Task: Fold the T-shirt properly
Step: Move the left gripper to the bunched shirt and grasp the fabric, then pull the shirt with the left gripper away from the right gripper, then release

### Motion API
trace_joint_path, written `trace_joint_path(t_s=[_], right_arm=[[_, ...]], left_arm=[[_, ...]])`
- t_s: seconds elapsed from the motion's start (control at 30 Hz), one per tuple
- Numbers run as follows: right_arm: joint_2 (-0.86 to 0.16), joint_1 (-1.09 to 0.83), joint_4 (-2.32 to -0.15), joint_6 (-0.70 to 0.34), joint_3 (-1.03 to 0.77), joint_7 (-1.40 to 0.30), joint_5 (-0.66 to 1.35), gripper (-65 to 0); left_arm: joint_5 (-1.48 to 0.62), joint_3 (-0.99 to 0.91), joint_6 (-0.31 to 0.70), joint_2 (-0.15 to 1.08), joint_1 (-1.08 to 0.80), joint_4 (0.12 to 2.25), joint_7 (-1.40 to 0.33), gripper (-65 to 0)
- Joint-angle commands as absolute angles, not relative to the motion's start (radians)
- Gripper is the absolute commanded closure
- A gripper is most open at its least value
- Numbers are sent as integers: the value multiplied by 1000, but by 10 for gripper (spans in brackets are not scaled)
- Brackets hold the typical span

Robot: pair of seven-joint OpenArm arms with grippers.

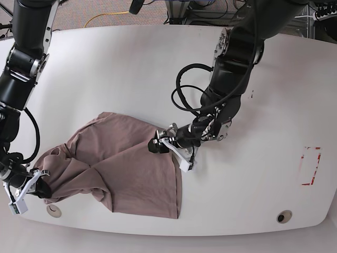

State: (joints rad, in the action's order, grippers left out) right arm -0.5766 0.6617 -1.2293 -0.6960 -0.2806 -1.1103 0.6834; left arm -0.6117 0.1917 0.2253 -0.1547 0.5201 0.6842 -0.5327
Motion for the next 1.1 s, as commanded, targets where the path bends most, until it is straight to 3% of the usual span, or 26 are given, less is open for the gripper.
trace_joint_path(t_s=[0.0, 0.13, 0.3, 0.6, 0.97, 1.07], right_arm=[[-599, 694, -1248, -696, -286, -1084, 700, 0], [-599, 694, -1248, -696, -286, -1084, 700, 0], [-599, 693, -1247, -696, -286, -1084, 700, 0], [-599, 667, -1248, -696, -288, -1084, 700, 0], [-599, 638, -1250, -691, -288, -1084, 700, 0], [-598, 622, -1250, -690, -289, -1082, 700, 0]], left_arm=[[-598, 226, 194, -157, 536, 690, -565, -385], [-598, 232, 189, -157, 529, 696, -561, -342], [-593, 232, 186, -157, 527, 696, -504, -4], [-599, 231, 185, -136, 498, 799, -509, -1], [-599, 28, 194, 70, 280, 1308, -785, 0], [-630, 4, 245, 168, 208, 1406, -797, 0]])
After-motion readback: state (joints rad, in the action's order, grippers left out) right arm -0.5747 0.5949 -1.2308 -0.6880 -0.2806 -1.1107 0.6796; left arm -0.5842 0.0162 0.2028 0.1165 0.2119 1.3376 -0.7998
